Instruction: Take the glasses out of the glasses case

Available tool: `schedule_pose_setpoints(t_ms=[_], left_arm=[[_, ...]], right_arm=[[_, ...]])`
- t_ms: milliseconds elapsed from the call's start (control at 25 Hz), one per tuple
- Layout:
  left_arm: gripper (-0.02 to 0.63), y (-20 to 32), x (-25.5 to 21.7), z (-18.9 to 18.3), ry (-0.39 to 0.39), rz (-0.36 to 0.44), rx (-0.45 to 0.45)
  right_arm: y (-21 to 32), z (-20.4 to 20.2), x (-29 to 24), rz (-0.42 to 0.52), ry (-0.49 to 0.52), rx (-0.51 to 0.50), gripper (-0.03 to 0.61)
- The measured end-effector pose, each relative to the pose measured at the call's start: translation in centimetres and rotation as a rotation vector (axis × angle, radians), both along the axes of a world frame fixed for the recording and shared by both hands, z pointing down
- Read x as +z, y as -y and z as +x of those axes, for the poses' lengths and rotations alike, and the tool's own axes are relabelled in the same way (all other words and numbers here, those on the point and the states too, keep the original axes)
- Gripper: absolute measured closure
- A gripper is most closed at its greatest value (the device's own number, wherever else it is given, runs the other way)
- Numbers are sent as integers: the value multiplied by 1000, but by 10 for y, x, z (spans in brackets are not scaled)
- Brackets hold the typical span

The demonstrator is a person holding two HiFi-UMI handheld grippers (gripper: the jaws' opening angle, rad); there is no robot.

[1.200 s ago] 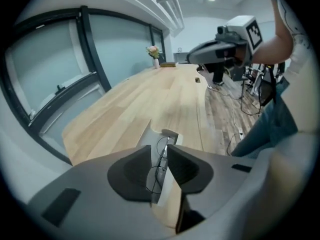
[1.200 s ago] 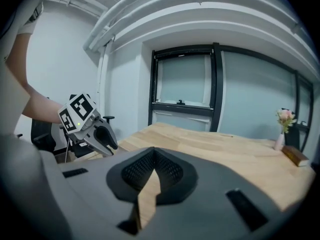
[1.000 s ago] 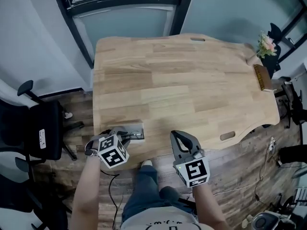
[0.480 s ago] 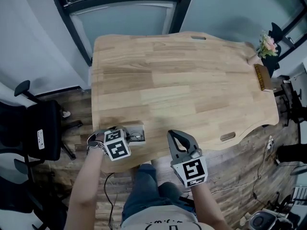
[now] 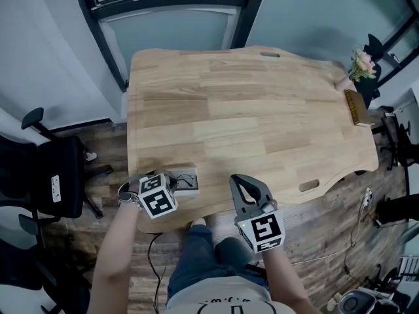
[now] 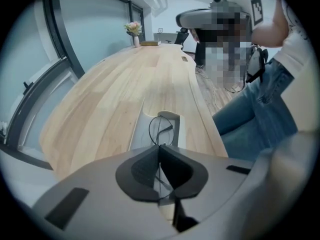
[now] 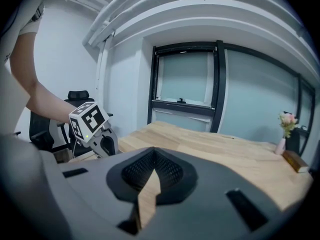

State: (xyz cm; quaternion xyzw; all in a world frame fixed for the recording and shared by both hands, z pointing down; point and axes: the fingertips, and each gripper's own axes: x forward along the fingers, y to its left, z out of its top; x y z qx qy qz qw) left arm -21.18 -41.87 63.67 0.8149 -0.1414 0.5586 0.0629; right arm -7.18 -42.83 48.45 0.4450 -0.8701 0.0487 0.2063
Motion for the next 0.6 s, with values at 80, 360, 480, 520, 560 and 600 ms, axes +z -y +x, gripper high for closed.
schedule_pose_setpoints(t_ms=[80,360,480,520,560,600], left_arm=[[591,2,-11,-2,-4,32,-16],[591,12,-48,-10,-2,119,-61],[591,11,-56,-8,7,137,-66],[591,11,-58,-8,10,141,-70],[591,13,-61,-7,11,146,-75],[591,14,-64,-5,9,151,-81]], right_arm=[[-1,0,-7,11,2,0,566],[-4,-1,-39,98,11,-21,566],[-7,6,-45,112,19,-21,566],[-8,9,-46,116,22,-18,566],[-8,13,-47,122,28,-15,566],[-7,17,-49,131,35,-13,566]])
